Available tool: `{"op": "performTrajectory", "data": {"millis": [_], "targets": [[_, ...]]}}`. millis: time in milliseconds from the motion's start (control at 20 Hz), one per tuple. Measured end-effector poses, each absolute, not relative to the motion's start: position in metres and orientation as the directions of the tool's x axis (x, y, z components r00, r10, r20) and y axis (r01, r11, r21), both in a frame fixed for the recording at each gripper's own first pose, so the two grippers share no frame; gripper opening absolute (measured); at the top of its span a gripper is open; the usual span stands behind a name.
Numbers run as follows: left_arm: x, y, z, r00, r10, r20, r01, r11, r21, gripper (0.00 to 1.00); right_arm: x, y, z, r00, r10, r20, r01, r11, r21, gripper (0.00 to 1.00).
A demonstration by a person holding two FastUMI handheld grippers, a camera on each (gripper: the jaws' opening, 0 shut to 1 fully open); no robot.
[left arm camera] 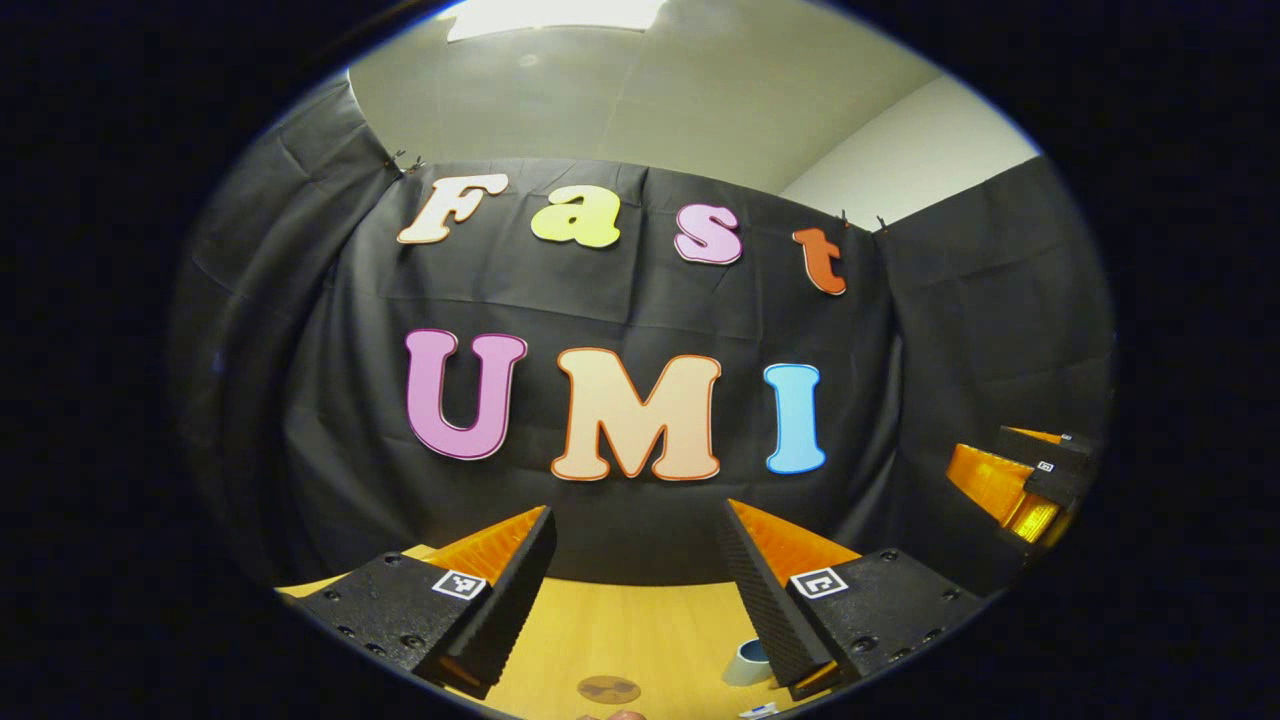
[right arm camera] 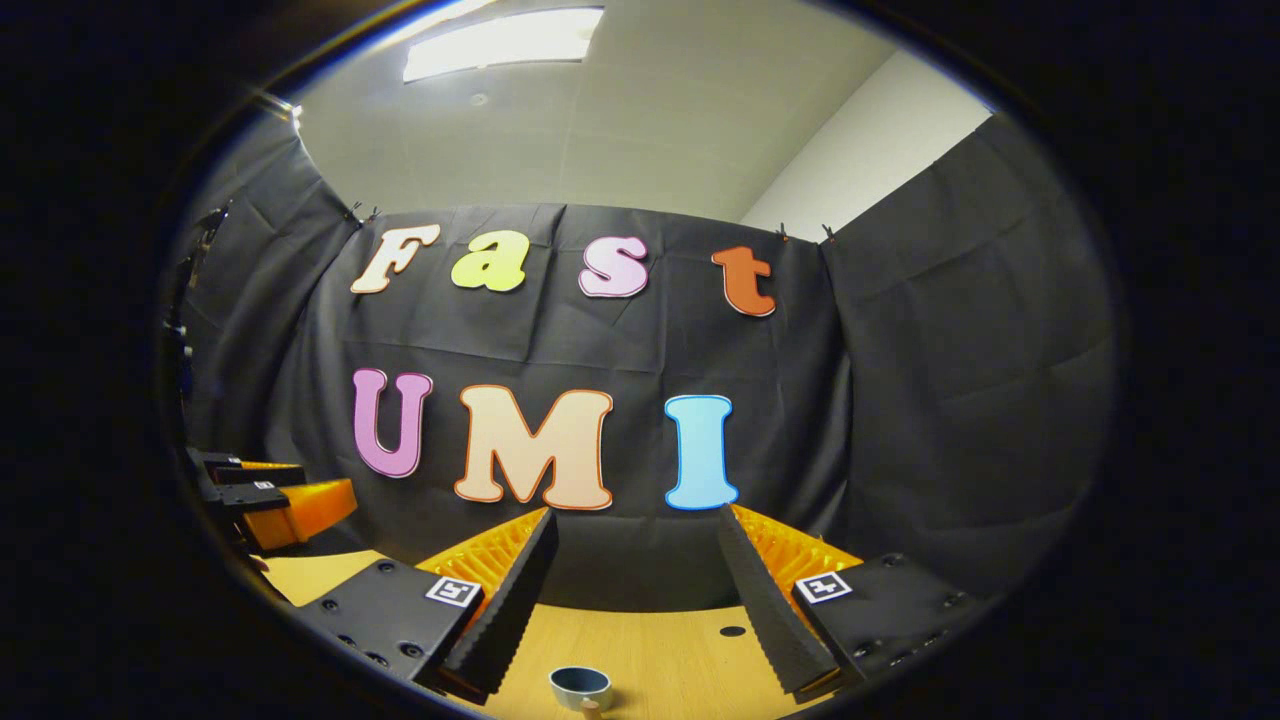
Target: Put the toothbrush and toothpaste on the desktop into the cup, then pick up the cup and place it on the coaster on the desktop.
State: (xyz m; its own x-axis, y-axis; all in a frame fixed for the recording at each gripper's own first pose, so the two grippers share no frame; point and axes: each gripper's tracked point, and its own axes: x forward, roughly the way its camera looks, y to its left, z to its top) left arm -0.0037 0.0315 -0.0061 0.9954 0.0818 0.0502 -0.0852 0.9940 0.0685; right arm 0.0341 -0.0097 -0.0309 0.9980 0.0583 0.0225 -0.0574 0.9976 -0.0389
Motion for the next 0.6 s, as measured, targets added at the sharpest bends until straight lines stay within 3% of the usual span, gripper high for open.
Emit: {"op": "performTrajectory", "data": {"millis": [600], "targets": [[-0.021, 0.073, -0.039, 0.986, 0.166, -0.029, -0.163, 0.983, 0.087, 0.94, 0.004, 0.007, -0.186, 0.912, 0.178, -0.369, -0.187, 0.982, 0.013, 0.98]]}}
